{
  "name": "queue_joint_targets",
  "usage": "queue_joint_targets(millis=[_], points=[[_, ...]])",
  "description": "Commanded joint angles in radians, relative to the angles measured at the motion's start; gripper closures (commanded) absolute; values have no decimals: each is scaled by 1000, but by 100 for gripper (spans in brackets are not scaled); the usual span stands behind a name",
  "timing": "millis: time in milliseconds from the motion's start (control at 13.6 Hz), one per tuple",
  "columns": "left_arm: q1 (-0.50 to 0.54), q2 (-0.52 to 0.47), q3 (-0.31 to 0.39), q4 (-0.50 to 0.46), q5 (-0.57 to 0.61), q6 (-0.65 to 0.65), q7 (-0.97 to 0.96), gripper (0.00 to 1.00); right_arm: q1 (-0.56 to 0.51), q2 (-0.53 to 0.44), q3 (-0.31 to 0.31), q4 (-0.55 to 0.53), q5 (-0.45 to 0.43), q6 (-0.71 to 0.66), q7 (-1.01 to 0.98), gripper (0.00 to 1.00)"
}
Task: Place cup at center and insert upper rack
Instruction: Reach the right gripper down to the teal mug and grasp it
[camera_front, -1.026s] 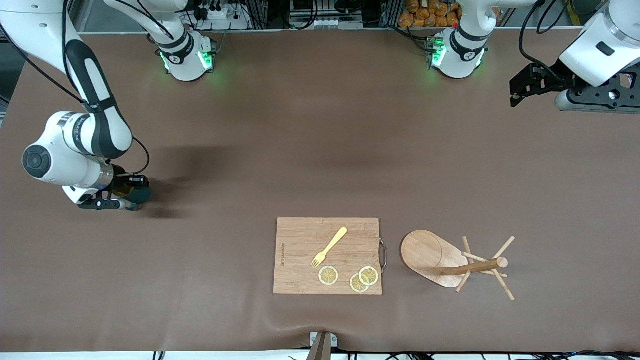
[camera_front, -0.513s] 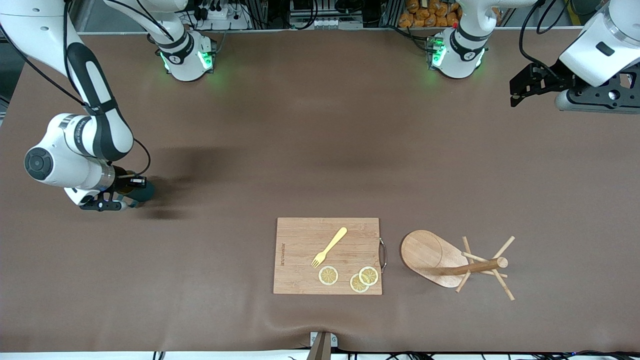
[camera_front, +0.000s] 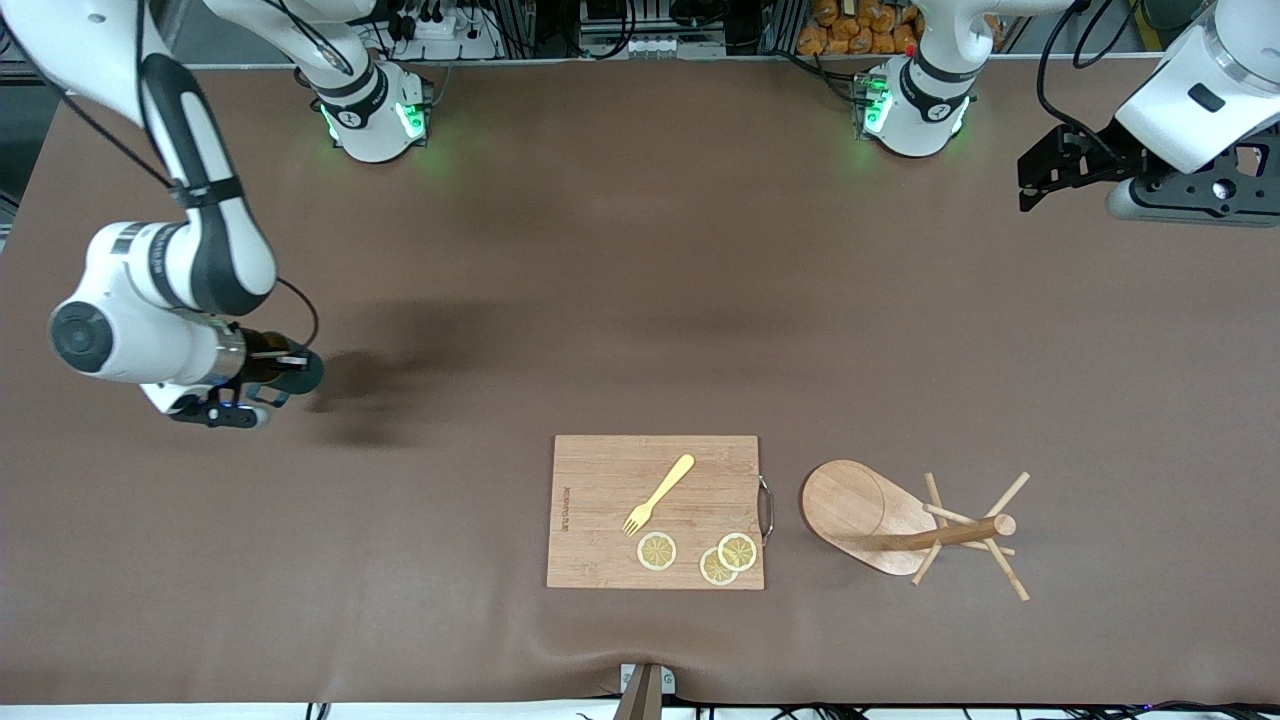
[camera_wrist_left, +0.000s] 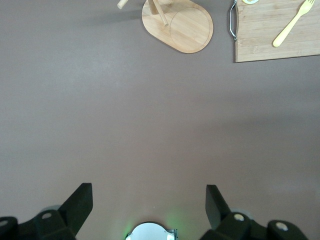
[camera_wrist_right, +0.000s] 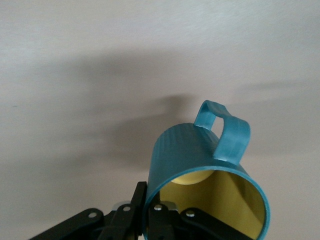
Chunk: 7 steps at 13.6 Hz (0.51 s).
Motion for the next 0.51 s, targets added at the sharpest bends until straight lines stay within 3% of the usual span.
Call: queue_joint_targets(millis=[0, 440], points=[[1, -9, -3, 10, 13, -51, -13, 0, 78, -39, -7, -13, 49, -28, 119, 100], [0, 0, -2, 10, 14, -50, -13, 0, 297, -68, -7, -7, 184, -37, 440, 100]])
